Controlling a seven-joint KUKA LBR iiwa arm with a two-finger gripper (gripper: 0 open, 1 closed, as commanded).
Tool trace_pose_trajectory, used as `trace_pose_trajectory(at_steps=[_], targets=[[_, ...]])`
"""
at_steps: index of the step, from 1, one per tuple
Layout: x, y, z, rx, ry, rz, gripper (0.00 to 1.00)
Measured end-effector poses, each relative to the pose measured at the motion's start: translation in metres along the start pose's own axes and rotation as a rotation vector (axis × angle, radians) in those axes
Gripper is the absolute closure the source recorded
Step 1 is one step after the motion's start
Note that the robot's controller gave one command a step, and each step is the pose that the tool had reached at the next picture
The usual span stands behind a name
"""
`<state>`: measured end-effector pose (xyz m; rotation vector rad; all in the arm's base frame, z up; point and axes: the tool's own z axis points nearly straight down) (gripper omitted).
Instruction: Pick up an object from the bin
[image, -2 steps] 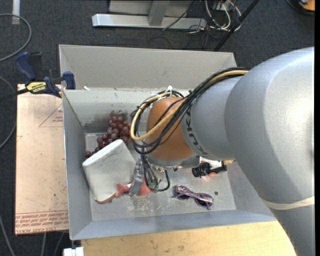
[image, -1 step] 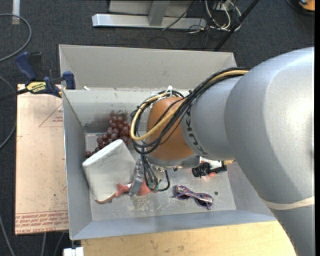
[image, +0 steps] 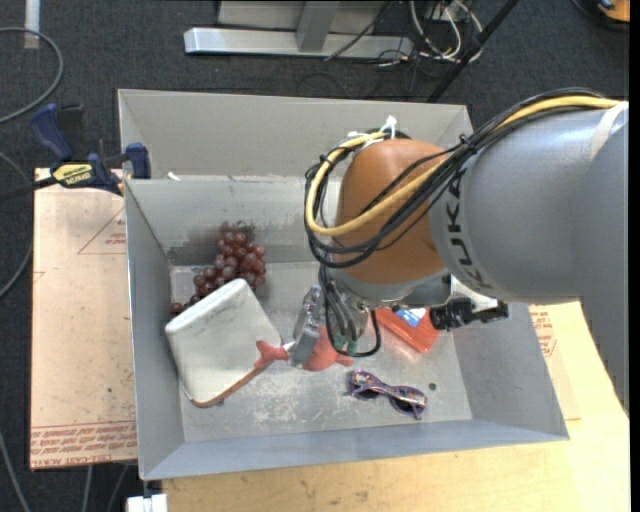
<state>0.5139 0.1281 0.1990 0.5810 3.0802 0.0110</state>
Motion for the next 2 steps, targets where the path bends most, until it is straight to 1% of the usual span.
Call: trace_pose_trajectory(at_steps=[1,2], targets=[[0.000,0.000,0.000,0.000,0.000,0.000,1.00],[-0.002,-0.001,-0.019,0.000,0.002,0.002,1.00]])
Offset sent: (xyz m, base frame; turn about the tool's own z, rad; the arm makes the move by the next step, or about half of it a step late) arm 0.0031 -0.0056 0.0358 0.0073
